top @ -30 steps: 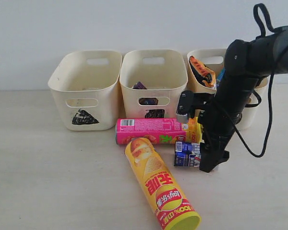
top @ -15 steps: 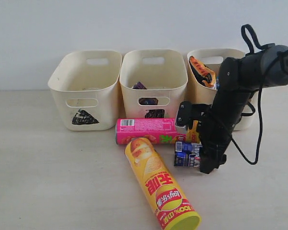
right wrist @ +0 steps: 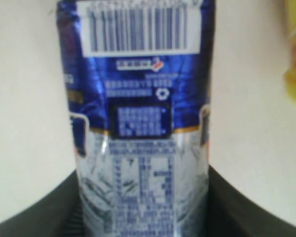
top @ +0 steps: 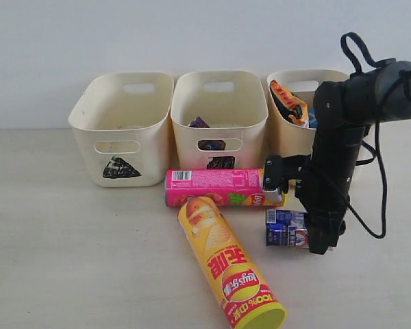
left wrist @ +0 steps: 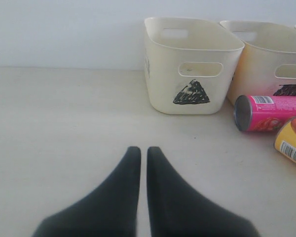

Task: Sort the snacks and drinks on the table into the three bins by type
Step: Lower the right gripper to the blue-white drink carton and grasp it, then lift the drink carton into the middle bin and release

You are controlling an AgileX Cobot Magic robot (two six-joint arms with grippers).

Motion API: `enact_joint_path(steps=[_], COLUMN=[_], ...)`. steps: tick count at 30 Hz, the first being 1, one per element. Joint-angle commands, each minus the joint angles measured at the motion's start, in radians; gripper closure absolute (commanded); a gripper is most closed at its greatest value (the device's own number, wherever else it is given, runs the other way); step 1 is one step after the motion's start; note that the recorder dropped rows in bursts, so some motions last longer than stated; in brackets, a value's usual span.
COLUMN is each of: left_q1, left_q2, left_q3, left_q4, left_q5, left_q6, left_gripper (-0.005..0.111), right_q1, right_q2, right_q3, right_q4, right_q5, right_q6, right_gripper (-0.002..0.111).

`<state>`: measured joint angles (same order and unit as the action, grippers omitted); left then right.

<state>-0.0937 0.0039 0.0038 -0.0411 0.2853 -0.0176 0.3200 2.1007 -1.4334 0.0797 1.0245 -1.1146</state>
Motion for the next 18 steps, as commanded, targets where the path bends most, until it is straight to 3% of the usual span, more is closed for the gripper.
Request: enact_joint_path(steps=[1,8,15,18], left_q1=[0.002,0.002,0.002,0.002], left_q2=[-0.004,-0.004,-0.004,-0.004], left_q3=[-0.004,-0.004,-0.004,-0.004], left_q4=[0.003,0.003,0.003,0.003], left_q5=[-0.007,-0.007,-0.007,-0.007], left_q6=[-0.008,-0.008,-0.008,-0.008], left_gripper=[0.103,0.103,0.103,0.103], right_q1=[-0.008,-0.008,-0.008,-0.008], right_q2=[-0.09,-0.255,-0.352,-0.352], right_q3=[-0.002,-0.002,-0.002,-0.002], right_q4=[-0.007,0.053,0.19,0.272], right_q5=[0.088,0.093,-0.252,-0.367], right_q6=[0.008,0.017,0.285,0.305], right_gripper=[0.108,0.108,0.108,0.108])
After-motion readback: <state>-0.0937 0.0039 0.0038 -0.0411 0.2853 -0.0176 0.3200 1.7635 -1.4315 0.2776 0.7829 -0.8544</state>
